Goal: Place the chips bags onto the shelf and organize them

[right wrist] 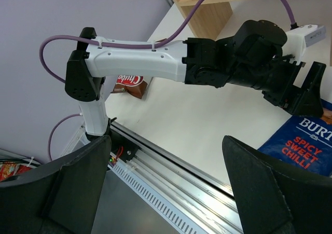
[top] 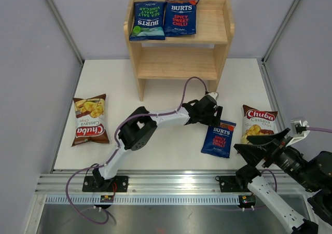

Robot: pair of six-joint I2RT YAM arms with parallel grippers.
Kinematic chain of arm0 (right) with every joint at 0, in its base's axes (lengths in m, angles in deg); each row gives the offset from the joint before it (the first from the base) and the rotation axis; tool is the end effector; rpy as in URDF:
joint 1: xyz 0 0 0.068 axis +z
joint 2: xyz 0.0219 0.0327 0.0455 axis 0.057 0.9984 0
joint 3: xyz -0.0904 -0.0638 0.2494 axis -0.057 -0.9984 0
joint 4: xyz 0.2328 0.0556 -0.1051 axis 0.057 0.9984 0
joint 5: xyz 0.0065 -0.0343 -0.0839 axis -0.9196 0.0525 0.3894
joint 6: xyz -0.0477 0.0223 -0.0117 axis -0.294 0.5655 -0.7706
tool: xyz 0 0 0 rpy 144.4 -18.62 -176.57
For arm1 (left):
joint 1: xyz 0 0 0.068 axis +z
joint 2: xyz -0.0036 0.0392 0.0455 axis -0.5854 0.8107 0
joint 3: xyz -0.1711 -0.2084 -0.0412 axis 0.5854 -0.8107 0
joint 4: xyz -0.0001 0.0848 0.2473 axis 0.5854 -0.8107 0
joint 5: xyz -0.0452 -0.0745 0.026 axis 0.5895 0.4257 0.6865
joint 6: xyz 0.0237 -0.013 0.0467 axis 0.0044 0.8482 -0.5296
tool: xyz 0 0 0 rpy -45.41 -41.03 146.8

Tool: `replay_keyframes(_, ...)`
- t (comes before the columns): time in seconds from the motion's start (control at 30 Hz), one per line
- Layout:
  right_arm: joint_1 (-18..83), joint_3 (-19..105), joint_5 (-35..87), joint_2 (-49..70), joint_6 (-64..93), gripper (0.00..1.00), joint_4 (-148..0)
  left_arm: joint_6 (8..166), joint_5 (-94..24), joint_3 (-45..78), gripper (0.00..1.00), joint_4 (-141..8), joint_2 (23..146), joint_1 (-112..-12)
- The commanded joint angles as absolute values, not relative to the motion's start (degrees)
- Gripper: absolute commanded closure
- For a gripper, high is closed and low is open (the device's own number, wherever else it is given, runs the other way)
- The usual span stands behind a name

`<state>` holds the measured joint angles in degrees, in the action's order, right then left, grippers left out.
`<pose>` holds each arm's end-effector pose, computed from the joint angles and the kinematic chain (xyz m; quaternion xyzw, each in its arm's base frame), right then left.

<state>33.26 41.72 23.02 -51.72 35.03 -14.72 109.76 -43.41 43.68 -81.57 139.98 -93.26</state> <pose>-0.0288 -0.0093 0.4261 -0.0765 0.7314 0.3814 0.5601 0.2756 -0.4312 0.1594 0.1828 0.9039 -0.2770 0.2697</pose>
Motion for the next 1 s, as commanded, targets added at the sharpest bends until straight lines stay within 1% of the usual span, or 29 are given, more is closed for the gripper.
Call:
replay_keyframes(0.0,33.5,41.81,20.21,-52.64,36.15,0.05,-16.79,111.38,-42.98,46.89,0.2,-81.97,142.83,-93.75)
replay_keyframes(0.03,33.5,41.73,19.95,-52.9,36.33,0.05,-17.05,111.56,-45.68,47.85,0.21,-83.02,143.27,-93.84)
replay_keyframes(0.1,33.5,41.2,19.86,-53.78,36.6,0.05,-17.31,111.47,-46.93,50.67,0.25,-85.57,145.2,-94.54)
replay_keyframes(0.2,33.5,40.5,19.95,-54.49,36.42,0.05,-17.49,112.26,-49.56,52.86,0.44,-88.12,146.7,-94.89)
replay_keyframes(0.27,33.5,40.85,20.3,-54.49,36.16,0.05,-16.62,113.05,-51.85,52.61,0.44,-88.82,146.7,-94.98)
replay_keyframes(0.33,33.5,41.02,20.12,-54.4,35.81,0.05,-16.35,113.58,-53.61,51.91,0.49,-89.09,146.53,-94.98)
replay_keyframes(0.4,33.5,40.94,20.12,-54.66,35.89,0.05,-16.44,113.93,-54.49,51.29,0.64,-89.01,146.35,-94.98)
replay_keyframes(0.43,33.5,40.85,20.04,-54.84,35.89,0.05,-16.78,114.19,-54.93,50.07,0.79,-88.57,145.74,-94.98)
replay_keyframes(0.47,33.5,40.5,20.03,-55.01,35.98,0.05,-16.96,114.37,-55.37,49.19,0.86,-87.78,145.13,-95.07)
replay_keyframes(0.5,33.5,40.24,20.03,-55.19,36.07,0.05,-17.05,114.63,-55.81,48.22,0.91,-87.17,144.51,-95.07)
replay_keyframes(0.53,33.41,39.88,20.03,-55.28,36.07,0.05,-17.31,114.81,-57.29,45.52,1.0,-86.55,142.59,-95.16)
replay_keyframes(0.6,33.5,38.92,20.12,-55.54,36.07,0.05,-17.49,115.25,-59.58,42.08,1.0,-83.48,140.13,-95.33)
replay_keyframes(0.63,33.5,38.65,20.12,-55.54,36.24,0.05,-17.66,115.86,-61.86,37.88,1.0,-82.43,138.46,-95.42)
replay_keyframes(0.87,33.41,35.94,20.03,-55.98,36.42,0.05,-19.07,117.01,-64.95,20.02,1.0,-66.18,121.68,-96.21)
replay_keyframes(0.97,33.5,33.57,19.95,-56.51,37.03,0.05,-20.3,116.92,-67.49,12.9,1.0,-62.74,113.5,-97.44)
